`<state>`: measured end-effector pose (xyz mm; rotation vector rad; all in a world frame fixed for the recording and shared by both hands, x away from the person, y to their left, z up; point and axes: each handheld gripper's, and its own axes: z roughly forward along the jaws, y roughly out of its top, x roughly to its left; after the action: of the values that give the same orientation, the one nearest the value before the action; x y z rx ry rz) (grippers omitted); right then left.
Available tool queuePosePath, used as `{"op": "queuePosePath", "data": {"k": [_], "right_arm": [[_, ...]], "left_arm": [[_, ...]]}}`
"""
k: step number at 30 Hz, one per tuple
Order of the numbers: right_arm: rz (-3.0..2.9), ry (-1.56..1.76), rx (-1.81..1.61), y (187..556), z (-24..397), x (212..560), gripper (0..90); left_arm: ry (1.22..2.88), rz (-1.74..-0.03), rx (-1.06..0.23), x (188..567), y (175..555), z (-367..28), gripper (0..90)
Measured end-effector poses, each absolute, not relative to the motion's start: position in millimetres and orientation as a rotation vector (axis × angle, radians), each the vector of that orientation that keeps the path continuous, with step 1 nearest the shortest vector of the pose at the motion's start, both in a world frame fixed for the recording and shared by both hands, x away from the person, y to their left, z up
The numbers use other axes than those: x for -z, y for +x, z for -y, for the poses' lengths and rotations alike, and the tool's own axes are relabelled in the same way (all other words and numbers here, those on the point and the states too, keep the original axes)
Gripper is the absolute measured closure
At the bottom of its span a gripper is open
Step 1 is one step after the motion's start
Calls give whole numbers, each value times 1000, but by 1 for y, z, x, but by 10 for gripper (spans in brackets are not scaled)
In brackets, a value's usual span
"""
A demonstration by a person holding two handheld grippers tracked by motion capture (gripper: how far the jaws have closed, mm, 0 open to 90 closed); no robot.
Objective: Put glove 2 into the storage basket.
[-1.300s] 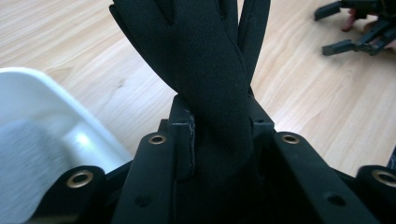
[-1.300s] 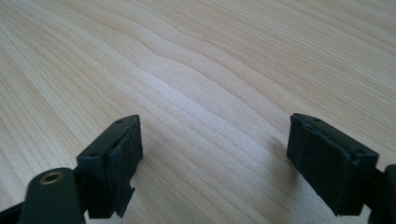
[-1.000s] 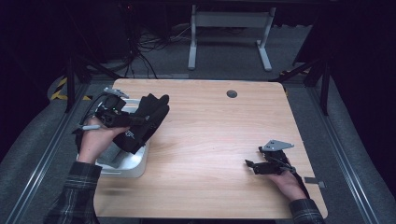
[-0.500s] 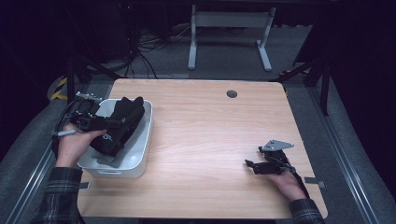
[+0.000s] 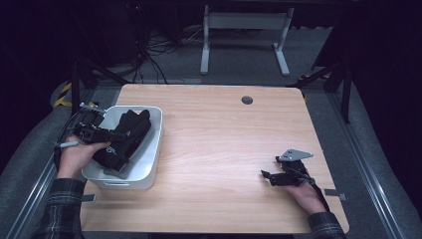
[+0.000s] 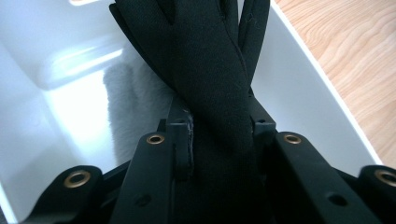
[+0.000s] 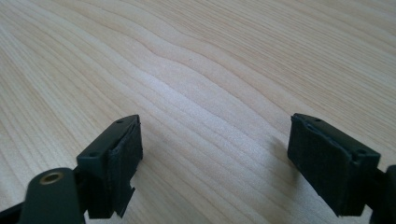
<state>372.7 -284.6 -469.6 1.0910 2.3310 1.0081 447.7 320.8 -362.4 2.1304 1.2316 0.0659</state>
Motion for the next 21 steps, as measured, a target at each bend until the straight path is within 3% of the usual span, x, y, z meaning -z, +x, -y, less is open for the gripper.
{"op": "queuePosePath", "data": {"k": [4, 15, 21], "right_arm": [[-2331, 1091, -1008, 373, 285, 470, 186], [-2331, 1091, -1008, 373, 285, 470, 186], [-2331, 1091, -1008, 373, 285, 470, 186]], "left_arm": [[2138, -1249, -84, 368, 452, -321, 645], [2166, -1328, -205, 375, 459, -317, 184], [2127, -1305, -275, 366, 453, -316, 132]]}}
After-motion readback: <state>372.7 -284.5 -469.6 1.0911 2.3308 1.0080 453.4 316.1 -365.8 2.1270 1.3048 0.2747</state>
